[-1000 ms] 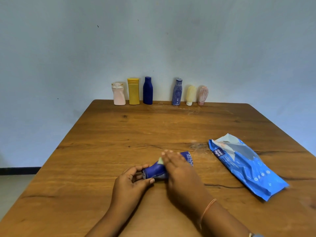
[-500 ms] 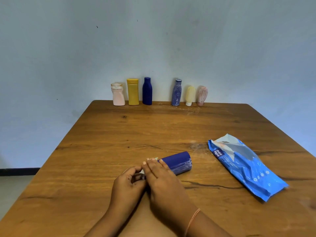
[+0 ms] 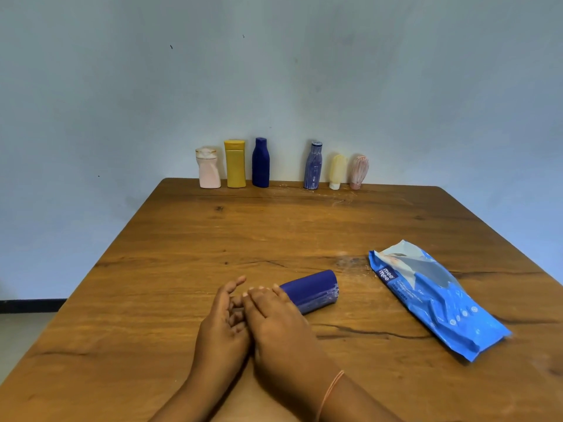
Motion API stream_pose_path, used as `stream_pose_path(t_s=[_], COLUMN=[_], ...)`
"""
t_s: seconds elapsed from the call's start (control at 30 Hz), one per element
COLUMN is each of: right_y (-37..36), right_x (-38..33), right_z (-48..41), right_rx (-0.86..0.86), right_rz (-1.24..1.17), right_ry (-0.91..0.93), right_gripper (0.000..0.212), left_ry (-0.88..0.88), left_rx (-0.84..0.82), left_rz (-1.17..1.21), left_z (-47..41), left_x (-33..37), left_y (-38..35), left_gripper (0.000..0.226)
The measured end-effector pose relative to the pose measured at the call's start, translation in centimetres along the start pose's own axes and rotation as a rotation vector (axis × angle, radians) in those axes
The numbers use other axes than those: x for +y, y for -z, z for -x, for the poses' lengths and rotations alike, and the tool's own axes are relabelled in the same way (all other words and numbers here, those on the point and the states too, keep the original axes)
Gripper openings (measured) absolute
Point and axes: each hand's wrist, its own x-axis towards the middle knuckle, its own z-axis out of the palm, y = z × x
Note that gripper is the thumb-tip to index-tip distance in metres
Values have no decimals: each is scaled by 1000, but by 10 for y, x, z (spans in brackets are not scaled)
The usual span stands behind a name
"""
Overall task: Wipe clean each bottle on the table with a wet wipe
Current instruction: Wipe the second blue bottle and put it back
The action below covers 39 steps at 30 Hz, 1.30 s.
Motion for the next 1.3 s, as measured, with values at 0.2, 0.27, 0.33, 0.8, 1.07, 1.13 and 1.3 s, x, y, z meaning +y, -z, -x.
stream_pose_path(t_s=[0.2,0.27,0.33,0.8,1.07,1.13,1.3], right_y=[16,22,20,-8,-12,-17,-17], right_x=[54,80,91,65,35,14,18], right_z=[1,3,6,16,18,21,19], right_rx=[-3,34,59,5,35,22,-16], right_rz=[-10,-12,-26,158,69,77,151], right_ry=[-166,-278,-365,-246,-315,-157,-19], right_gripper=[52,54,54,65,69,63,62], left_ry=[-3,-5,-5,31,31,23,-2], left_rx=[-26,-38,-56,-2,-21,-22,-27], left_rz=[-34,-41,-60,-42,-94,-122,-187], left_z=[1,0,-1,-4,-6,-6,-5], left_x=[1,-2,-3,-6,-7,-8,-7], left_y=[-1,0,0,-2,-2,-1,1], left_gripper=[66,51,41,37,39,42,43])
